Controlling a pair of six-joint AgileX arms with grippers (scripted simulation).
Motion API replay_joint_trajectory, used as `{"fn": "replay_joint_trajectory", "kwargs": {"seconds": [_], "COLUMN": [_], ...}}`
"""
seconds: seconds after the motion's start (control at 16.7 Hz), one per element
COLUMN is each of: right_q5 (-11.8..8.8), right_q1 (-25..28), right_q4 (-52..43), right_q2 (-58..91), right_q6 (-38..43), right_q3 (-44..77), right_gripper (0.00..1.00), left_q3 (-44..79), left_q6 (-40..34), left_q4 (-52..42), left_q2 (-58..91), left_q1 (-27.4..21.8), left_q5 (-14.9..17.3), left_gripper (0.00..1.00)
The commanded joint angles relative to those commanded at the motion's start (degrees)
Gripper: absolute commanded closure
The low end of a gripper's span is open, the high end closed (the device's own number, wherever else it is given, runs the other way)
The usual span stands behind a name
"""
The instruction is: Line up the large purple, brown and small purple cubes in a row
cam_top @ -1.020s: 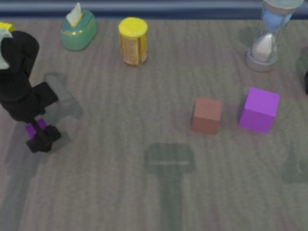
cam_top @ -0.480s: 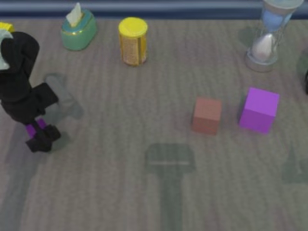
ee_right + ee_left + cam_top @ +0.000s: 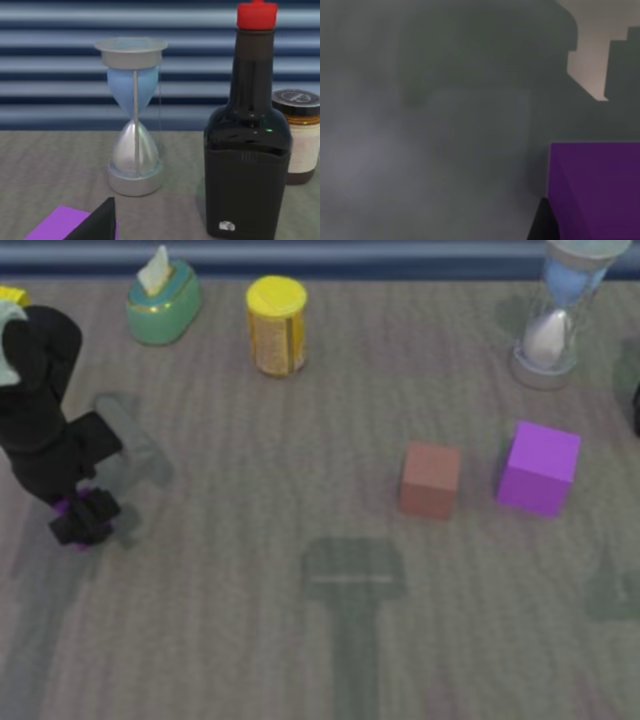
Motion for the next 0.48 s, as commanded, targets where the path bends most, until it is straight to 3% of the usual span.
{"fn": "replay_joint_trajectory", "kwargs": {"seconds": [0.48], "right_q5": [0.0], "right_q1": [0.0], "right_q4": [0.0], "right_q2": [0.0], "right_q6": [0.0], "right_q3": [0.0], "right_gripper": [0.0], "left_q3": [0.6], "left_q6": [-0.9], "left_q4": [-2.2], "left_q2": [-2.5], "left_q1": [-0.1], "left_q5": [1.0], "left_gripper": [1.0]}}
